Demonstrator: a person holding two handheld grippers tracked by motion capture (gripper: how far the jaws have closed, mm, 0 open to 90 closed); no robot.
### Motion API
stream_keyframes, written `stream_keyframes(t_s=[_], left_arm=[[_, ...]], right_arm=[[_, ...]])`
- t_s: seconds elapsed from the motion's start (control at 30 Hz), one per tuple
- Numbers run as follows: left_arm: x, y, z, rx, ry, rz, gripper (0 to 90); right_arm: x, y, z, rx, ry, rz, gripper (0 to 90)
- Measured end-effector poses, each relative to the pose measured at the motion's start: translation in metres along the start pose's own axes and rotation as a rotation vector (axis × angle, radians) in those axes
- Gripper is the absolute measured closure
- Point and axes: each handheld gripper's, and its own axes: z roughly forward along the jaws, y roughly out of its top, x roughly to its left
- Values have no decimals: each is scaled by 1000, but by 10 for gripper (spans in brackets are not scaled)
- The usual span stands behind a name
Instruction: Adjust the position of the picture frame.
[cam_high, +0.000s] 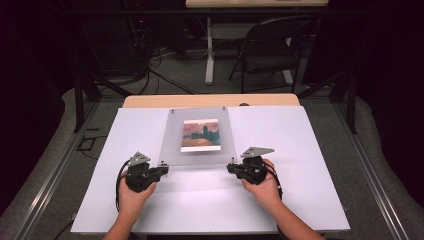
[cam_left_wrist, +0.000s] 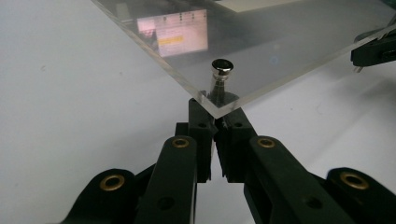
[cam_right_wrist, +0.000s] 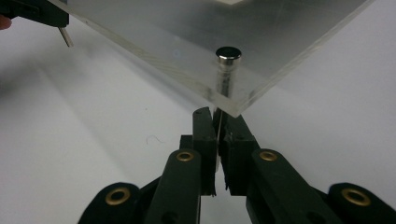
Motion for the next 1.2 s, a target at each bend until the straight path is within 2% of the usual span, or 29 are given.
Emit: stream_keyframes(t_s=[0.37,0.57,0.77,1.2], left_arm=[[-18,13,18,9,-49,35,851],[-25,18,26,12,-65,41,851],[-28,19,33,11,-63,39,850],[-23,17,43,22,-58,22,849]], right_arm=[[-15,-9,-24,-7,-37,34,855],[-22,-14,-35,-14,-50,39,855],[-29,-17,-36,-18,-62,45,855],[-32,-18,-30,-26,-79,39,853]])
